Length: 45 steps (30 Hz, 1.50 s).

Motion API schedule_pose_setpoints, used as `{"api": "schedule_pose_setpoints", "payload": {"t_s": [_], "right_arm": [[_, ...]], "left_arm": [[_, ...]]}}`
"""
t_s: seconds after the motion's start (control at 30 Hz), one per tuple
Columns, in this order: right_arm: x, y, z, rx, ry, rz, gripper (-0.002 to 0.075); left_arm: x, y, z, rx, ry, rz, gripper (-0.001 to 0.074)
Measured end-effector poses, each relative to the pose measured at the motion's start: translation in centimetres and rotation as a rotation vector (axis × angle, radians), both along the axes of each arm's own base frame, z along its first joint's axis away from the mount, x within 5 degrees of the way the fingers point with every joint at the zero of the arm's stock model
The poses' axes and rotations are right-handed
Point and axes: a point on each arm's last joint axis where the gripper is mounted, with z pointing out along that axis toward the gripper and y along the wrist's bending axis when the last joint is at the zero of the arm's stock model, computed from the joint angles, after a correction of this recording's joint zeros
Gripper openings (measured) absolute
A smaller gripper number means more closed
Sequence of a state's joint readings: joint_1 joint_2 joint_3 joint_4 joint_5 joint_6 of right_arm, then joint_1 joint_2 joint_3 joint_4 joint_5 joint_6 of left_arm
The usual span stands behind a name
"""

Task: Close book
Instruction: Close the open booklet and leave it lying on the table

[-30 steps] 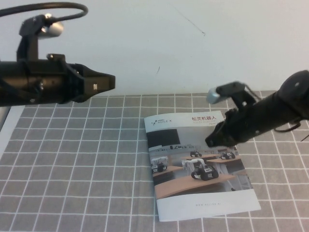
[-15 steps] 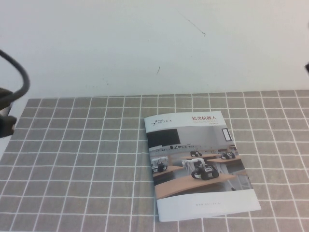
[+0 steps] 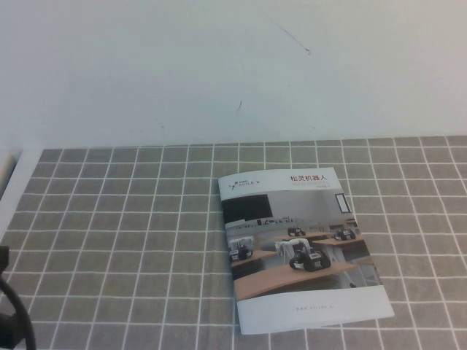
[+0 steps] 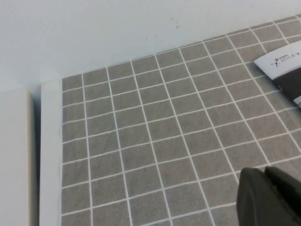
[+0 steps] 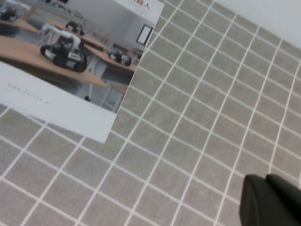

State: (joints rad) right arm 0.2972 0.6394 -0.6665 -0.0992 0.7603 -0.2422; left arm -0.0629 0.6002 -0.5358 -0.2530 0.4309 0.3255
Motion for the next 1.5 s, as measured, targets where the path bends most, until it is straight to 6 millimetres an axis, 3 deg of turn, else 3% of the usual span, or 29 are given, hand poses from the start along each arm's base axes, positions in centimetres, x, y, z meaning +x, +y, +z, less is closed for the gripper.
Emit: {"api": "schedule_pose_setpoints", "payload": {"t_s": [0.17,0.37,1.33,1.43,1.5], "right_arm": [[-3.5,-0.7,-3.0,0.103,-0.039,-0.012,-0.0003],[-5.4,-0.8,-4.3,0.192,-0.104,0.000,-0.0003],[-5.5,-0.6,-5.2,0.217,-0.077,0.003,-0.0003],[-5.5,-0.6,-5.2,0.218,-0.077,0.003,-0.0003],[-5.5,-0.6,-5.2,0.219,-0.076,0.003,-0.0003]], "left_arm": [[-1.0,0.3,-2.1,-0.056,-0.117,0.047,-0.0004],[-0.8,0.7,-1.6,-0.077,-0.269,0.098,-0.0003],[-0.8,0.9,-1.2,-0.124,-0.316,0.125,-0.0004],[-1.4,0.9,-2.4,-0.033,-0.324,0.099,-0.0003],[-2.1,0.9,-4.3,0.016,-0.297,0.083,-0.0003]]}}
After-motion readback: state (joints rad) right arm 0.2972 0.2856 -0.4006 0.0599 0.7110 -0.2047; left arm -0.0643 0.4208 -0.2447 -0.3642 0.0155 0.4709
